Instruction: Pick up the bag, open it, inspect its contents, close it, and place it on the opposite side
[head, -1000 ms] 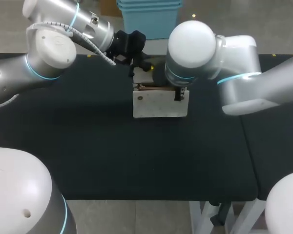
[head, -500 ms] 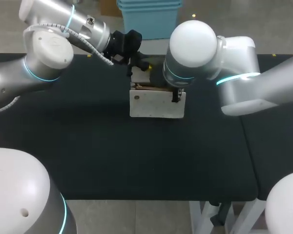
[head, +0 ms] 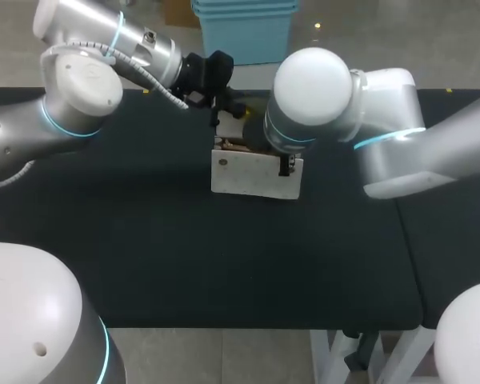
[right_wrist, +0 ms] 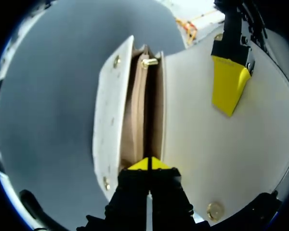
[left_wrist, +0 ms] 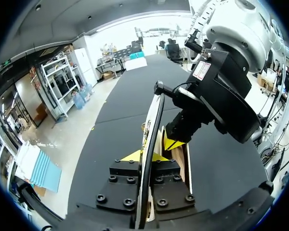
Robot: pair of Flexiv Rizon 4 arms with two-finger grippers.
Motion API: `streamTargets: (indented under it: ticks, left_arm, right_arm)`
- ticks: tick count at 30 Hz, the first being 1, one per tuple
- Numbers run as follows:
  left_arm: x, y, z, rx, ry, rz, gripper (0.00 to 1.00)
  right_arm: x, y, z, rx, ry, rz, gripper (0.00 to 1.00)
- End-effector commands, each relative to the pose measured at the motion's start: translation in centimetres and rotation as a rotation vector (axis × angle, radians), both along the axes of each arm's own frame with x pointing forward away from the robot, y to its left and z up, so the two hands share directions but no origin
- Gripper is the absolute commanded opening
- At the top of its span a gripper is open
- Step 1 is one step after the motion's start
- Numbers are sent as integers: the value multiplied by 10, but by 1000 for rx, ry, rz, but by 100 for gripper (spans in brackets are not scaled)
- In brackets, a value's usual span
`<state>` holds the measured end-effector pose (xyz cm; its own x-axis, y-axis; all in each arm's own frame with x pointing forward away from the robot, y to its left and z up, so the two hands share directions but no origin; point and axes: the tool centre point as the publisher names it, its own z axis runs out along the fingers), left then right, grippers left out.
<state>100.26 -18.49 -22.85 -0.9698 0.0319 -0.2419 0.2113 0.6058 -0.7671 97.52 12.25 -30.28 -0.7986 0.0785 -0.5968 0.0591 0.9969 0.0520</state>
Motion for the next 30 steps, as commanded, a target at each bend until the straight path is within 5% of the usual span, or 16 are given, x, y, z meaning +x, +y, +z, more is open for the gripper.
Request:
streamTargets:
  ticks: [1, 15, 30]
  left_arm:
    - [-6, -1, 0, -19, -4, -4, 0]
    - [-18, 7, 1, -59, -16, -9, 0]
    - [-14, 1, -6, -48, -5, -25, 0]
  right_arm:
    - [-3, 3, -7, -3, 0, -8, 0]
    - [-13, -5, -21, -10, 28, -51, 0]
    - [-14, 35, -12, 7, 4, 74, 0]
